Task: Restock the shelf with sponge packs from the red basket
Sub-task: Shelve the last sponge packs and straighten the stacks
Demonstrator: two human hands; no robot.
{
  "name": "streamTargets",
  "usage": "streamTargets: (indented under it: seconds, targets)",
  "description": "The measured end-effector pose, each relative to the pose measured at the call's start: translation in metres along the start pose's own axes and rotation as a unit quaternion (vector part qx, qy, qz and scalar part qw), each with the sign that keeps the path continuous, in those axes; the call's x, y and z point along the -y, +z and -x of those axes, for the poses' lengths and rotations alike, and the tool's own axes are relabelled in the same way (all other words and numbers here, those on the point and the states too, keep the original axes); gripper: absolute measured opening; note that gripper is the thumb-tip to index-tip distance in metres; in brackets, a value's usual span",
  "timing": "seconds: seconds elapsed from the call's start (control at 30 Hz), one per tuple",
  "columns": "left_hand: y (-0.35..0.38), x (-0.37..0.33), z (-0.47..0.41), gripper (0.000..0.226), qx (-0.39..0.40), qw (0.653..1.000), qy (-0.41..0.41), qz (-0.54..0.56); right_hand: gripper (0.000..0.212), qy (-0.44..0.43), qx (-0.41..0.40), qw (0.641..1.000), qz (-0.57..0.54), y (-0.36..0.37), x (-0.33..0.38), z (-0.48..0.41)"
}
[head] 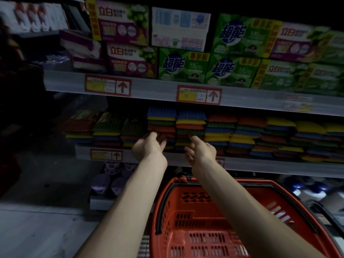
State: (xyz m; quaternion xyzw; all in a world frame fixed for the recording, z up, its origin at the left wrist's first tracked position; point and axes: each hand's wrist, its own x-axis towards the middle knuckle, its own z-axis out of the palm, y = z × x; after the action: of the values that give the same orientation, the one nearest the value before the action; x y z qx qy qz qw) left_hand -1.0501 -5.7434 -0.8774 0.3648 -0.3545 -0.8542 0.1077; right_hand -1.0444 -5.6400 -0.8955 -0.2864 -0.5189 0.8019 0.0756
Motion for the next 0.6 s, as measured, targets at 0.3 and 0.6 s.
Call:
streamTargets:
  seconds: [0.3, 0.6]
  targets:
    - [0.0023, 0.0042, 0.0036, 0.029, 0.020, 0.999, 0.011, -0.043, 0.013, 0.000, -0.002, 1.000, 0.008, 0.0006, 0.0004, 0.0010]
    - [0.0023, 0.0062, 0.0032, 0.015, 0.035, 0.993, 0.057, -0.101, 0.012, -0.001, -0.006, 1.000, 0.002, 0.0021, -0.0003, -0.0034]
